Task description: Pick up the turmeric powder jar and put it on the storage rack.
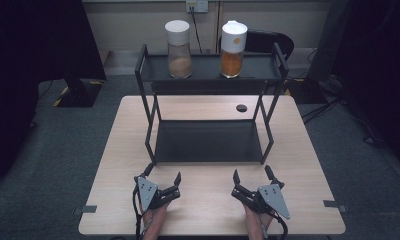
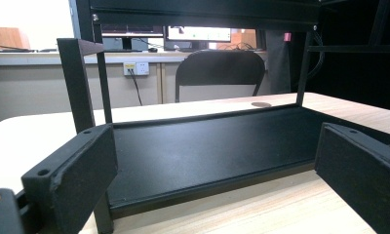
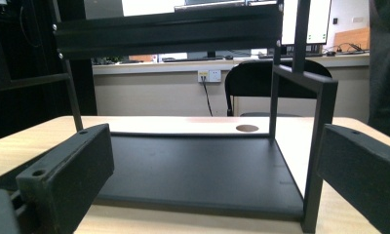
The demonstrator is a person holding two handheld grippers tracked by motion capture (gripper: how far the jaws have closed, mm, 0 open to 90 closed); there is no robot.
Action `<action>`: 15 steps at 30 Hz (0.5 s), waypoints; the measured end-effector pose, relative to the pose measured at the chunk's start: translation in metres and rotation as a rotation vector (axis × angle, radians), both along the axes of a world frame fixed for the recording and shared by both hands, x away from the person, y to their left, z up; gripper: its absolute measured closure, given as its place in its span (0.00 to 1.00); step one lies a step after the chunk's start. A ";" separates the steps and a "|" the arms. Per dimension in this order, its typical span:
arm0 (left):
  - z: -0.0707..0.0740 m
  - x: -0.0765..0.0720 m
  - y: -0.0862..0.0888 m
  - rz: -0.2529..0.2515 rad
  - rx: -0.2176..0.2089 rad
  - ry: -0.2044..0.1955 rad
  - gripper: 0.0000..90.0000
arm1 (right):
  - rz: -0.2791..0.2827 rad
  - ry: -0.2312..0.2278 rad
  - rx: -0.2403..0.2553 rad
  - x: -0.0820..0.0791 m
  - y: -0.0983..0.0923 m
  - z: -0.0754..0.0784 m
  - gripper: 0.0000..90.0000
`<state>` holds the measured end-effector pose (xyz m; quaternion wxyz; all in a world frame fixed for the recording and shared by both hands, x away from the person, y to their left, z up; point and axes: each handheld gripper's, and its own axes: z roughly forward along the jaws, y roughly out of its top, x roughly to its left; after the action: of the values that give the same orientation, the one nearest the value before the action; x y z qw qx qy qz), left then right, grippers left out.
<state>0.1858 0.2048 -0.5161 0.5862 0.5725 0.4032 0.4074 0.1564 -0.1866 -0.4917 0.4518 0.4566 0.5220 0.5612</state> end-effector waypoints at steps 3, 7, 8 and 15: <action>0.000 0.000 0.000 0.000 0.000 0.000 0.02 | -0.006 0.009 -0.001 0.000 0.000 -0.006 0.00; 0.000 0.000 0.000 0.000 0.000 0.000 0.02 | -0.016 0.016 -0.007 0.000 0.000 -0.013 0.00; 0.000 0.000 0.000 0.000 0.000 0.000 0.02 | -0.019 0.017 -0.008 0.000 0.000 -0.015 0.00; 0.000 0.000 0.000 0.000 0.000 0.000 0.02 | -0.032 0.018 -0.017 0.000 0.001 -0.021 0.00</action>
<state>0.1857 0.2048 -0.5162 0.5863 0.5725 0.4031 0.4074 0.1562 -0.1858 -0.5130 0.4600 0.4662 0.5232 0.5453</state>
